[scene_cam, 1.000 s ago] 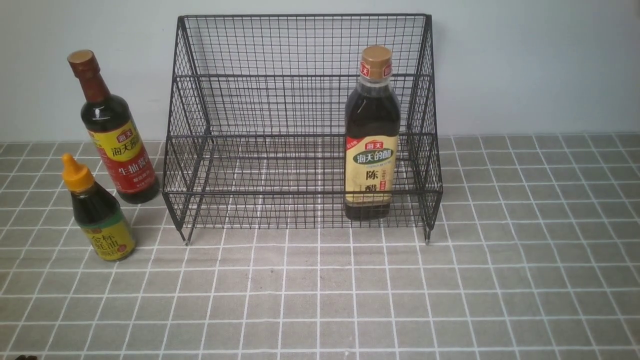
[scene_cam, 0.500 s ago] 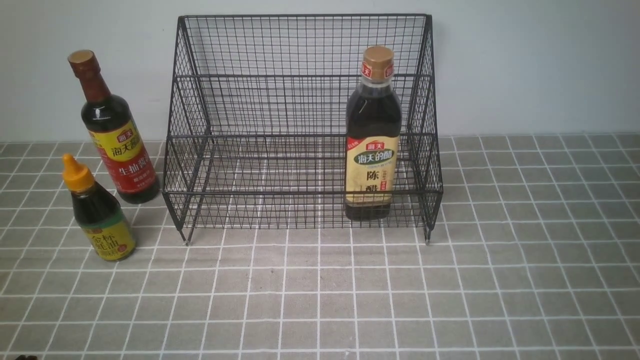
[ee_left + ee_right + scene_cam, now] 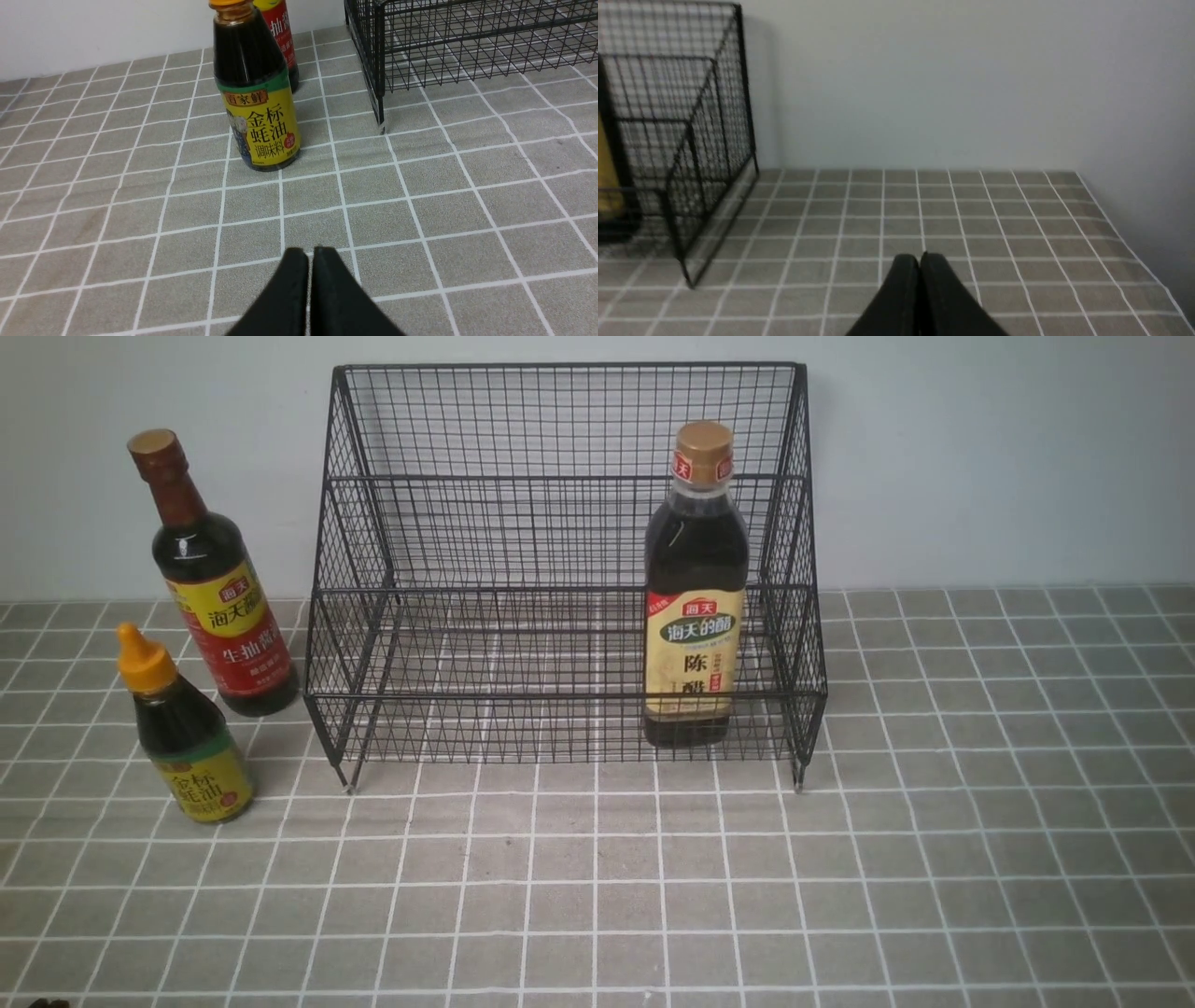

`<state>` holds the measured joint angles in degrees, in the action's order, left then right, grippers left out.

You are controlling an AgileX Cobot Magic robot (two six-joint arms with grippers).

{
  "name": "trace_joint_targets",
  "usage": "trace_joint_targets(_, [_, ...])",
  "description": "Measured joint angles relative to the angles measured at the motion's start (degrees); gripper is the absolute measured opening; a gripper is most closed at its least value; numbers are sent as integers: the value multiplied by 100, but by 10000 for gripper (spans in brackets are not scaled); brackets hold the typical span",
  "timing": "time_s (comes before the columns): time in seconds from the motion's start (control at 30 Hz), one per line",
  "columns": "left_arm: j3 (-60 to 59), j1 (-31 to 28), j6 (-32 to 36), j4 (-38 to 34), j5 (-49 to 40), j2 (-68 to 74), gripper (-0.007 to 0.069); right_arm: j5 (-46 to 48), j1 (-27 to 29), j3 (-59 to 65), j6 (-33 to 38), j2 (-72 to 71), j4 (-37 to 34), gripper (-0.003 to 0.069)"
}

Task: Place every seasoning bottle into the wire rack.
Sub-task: Use the left arm to grab the condiment bottle closest to it

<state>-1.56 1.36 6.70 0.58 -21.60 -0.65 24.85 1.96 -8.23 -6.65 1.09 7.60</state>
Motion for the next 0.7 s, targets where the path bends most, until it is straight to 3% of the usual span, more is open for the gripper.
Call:
trace_joint_targets(0.13, [0,0,0,0,0,0,-7,-156,171,889,-63,-162,71,-11])
trace_joint_targets(0.7, [0,0,0,0,0,0,-7,-216,206,919,-293,-174,-48,-11])
